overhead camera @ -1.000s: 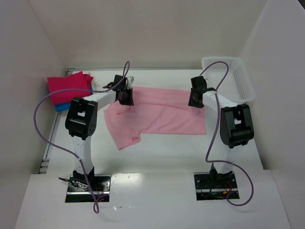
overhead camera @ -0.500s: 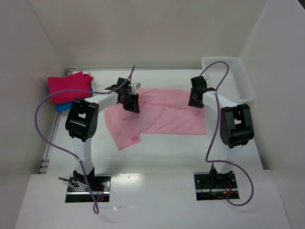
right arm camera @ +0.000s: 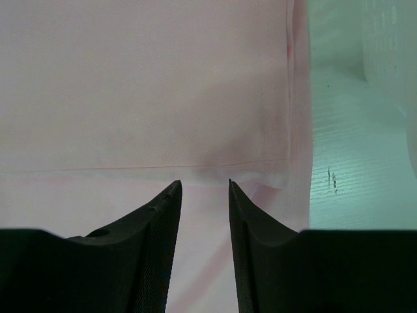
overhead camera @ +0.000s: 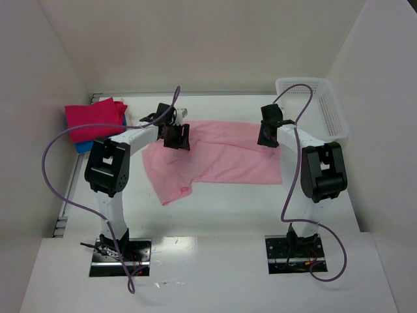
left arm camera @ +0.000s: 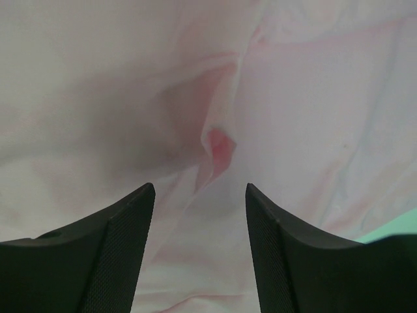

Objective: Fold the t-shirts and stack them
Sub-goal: Fold the flattened tshirt in 1/3 of the way

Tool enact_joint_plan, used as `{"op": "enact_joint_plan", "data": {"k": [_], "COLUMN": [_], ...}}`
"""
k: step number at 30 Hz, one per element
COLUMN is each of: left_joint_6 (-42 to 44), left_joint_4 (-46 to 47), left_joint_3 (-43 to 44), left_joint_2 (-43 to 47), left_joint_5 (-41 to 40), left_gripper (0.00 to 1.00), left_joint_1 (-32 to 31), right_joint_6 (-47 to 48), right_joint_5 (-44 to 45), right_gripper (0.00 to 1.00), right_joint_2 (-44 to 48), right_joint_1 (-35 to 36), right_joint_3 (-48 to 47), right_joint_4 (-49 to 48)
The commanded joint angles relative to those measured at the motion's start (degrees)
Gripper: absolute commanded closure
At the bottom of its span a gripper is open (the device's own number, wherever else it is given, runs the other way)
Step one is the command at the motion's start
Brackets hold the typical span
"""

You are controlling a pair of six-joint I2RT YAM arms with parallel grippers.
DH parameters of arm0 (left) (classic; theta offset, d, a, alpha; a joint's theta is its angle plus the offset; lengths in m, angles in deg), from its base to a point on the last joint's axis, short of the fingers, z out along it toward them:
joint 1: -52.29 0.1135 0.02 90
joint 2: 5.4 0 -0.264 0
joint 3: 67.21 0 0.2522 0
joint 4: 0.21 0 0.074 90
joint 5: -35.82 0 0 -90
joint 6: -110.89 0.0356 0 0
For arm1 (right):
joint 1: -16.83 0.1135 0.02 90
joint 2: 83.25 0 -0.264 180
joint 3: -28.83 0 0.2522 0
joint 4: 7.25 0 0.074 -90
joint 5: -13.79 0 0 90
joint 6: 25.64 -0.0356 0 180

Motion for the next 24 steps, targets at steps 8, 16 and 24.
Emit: {"op": "enact_joint_plan", "data": {"k": [8,16,24], "left_joint_6": [-2.11,-1.06,0.17], "left_joint_4": [6.77,6.52,5.46], "left_joint_3": [8.54,9.16,8.54], "left_joint_2": [-4.05,-7.64,-8.17], "left_joint_5": [2.13,3.9,4.42], "left_gripper": [0.32,0.37,0.79], "left_joint_1": [-1.92,-2.45,-2.45], "right_joint_6": [0.04,0.04,0.04], "right_joint_5": [0.63,0.63,0.63], "right_gripper": [0.59,0.59,0.59], "right_joint_2": [0.6,0.6,0.6], "right_joint_1": [-0.15,-0.15,-0.15], "right_joint_3": [0.45,0.45,0.45], "right_joint_4": [-1.36,-1.36,-1.36]}}
